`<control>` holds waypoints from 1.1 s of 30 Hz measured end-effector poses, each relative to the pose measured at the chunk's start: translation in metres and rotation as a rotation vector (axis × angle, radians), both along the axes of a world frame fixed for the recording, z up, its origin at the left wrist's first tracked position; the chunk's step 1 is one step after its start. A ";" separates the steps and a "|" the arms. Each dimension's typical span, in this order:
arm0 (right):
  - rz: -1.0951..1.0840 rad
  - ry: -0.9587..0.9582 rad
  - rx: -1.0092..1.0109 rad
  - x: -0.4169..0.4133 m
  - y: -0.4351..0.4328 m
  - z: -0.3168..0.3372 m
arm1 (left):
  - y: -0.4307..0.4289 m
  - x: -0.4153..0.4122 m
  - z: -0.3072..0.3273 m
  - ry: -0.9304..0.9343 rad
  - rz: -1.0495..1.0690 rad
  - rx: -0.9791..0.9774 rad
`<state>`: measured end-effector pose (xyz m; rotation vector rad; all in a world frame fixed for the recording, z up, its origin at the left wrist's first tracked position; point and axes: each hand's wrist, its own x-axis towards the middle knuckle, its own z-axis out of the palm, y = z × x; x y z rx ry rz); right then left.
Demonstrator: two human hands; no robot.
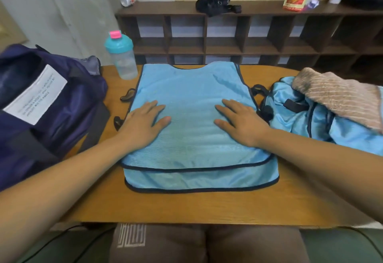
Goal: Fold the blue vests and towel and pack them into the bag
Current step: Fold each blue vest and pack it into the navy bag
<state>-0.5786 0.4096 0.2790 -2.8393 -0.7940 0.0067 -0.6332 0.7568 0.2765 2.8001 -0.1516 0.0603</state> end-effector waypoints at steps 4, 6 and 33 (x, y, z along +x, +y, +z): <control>0.114 -0.165 0.018 -0.016 -0.005 0.013 | -0.009 -0.017 0.018 -0.090 -0.059 -0.024; 0.212 -0.193 0.095 -0.033 -0.007 0.026 | -0.016 -0.034 0.033 -0.107 -0.159 -0.046; 0.275 -0.251 -0.257 -0.103 -0.085 0.048 | -0.029 -0.108 0.069 -0.053 -0.384 -0.032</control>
